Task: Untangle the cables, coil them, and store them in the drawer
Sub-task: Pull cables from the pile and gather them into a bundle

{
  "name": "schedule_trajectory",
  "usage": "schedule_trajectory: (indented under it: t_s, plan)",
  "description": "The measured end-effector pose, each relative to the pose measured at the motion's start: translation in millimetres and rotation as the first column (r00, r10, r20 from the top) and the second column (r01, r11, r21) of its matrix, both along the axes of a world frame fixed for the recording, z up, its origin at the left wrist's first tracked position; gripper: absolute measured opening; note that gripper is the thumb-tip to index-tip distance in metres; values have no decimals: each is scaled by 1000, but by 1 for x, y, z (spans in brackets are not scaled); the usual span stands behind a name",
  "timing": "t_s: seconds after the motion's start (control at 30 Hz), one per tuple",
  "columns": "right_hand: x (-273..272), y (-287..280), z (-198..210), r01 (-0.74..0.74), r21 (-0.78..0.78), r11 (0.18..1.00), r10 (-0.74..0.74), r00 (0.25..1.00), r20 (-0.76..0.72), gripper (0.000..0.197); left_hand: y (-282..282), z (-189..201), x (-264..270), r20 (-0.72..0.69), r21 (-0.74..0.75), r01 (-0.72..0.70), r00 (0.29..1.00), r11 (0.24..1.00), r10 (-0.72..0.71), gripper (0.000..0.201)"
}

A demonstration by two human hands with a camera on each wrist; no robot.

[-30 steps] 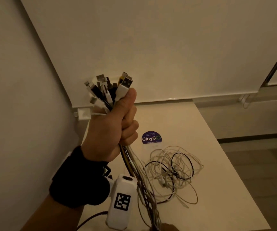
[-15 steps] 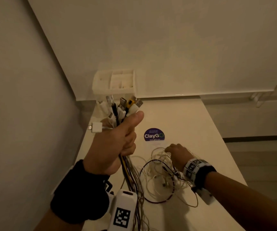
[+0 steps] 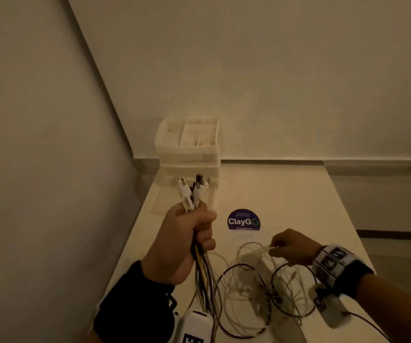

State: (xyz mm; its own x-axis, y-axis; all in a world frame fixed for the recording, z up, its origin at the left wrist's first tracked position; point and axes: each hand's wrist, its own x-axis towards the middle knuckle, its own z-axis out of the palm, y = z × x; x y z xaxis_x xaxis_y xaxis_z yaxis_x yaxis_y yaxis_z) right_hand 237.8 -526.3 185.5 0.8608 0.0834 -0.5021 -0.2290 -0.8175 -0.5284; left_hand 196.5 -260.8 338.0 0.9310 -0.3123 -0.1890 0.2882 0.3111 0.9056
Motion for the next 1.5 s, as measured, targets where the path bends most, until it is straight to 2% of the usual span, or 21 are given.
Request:
schedule_trajectory:
  t_s: [0.03, 0.07, 0.13, 0.2, 0.3, 0.37, 0.47, 0.53, 0.63, 0.73, 0.87, 0.93, 1.0, 1.1, 1.17, 1.23, 1.3, 1.37, 1.4, 1.47, 1.5]
  plan:
    - [-7, -3, 14, 116, 180, 977, -119, 993, 4, 14, -6, -2, 2, -4, -2, 17, 1000, 1000, -17, 37]
    - [-16, -4, 27, 221, 342, 913, -240, 971, 13, 15, -11, -4, 5, -16, -14, 37, 999, 999, -38, 34]
    - [-35, 0, 48, 345, 583, 736, -450, 892, 40, 20, -22, -10, 10, -73, -76, 71, 994, 995, -76, 29]
    - [-53, 9, 65, 332, 717, 614, -573, 811, 115, 26, -32, -18, 17, -187, -182, 50, 979, 982, -84, 33]
    - [-74, 27, 94, 175, 816, 551, -626, 733, 266, 25, -45, -30, 28, -310, -238, -15, 949, 971, -61, 37]
    - [-85, 43, 110, 26, 803, 595, -553, 738, 386, 24, -56, -32, 32, -317, -221, -5, 946, 975, -67, 38]
    - [-95, 62, 115, -135, 574, 808, -342, 686, 642, 28, -69, -31, 34, -320, -244, 42, 940, 969, -121, 42]
    - [-100, 69, 108, -170, 398, 901, -210, 633, 745, 30, -72, -30, 34, -322, -294, 89, 928, 952, -187, 42]
    - [-106, 73, 95, -150, 299, 942, -150, 610, 778, 36, -70, -32, 33, -272, -287, 169, 930, 943, -249, 37]
    - [-109, 82, 91, -87, 322, 943, -208, 600, 773, 41, -64, -33, 35, -218, -261, 168, 949, 951, -228, 37]
    - [-117, 96, 85, -10, 446, 895, -339, 635, 694, 28, -53, -25, 41, -102, -221, 70, 990, 973, -95, 39]
    - [-118, 92, 75, 53, 537, 842, -428, 671, 606, 29, -44, -19, 45, 22, -143, -3, 1000, 990, 7, 39]
    - [-118, 84, 64, 93, 596, 798, -459, 734, 501, 30, -35, -10, 50, 107, -151, -51, 992, 987, 68, 42]
    - [-110, 69, 46, 109, 573, 812, -430, 777, 460, 32, -22, 5, 55, 149, -223, -6, 988, 975, 40, 42]
    - [-100, 55, 33, 154, 515, 843, -424, 779, 461, 42, -9, 17, 60, 191, -241, -3, 980, 970, 50, 43]
    - [-92, 40, 22, 260, 476, 840, -479, 767, 427, 54, 6, 29, 68, 230, -258, -6, 971, 966, 67, 44]
    - [-86, 30, 21, 354, 489, 797, -567, 718, 404, 59, 14, 37, 70, 265, -235, 39, 964, 971, 26, 46]
    - [-77, 33, 34, 355, 520, 777, -596, 681, 425, 58, 4, 33, 58, 293, -77, 112, 952, 991, -85, 47]
    - [-72, 38, 45, 337, 527, 780, -590, 676, 441, 57, -7, 23, 48, 336, 80, 102, 934, 992, -123, 41]
    - [-63, 51, 72, 296, 552, 780, -581, 672, 460, 55, -33, -2, 28, 446, 347, -5, 881, 938, -160, 24]
    - [-61, 56, 84, 275, 580, 767, -584, 674, 452, 54, -44, -14, 20, 462, 398, -26, 869, 917, -176, 18]
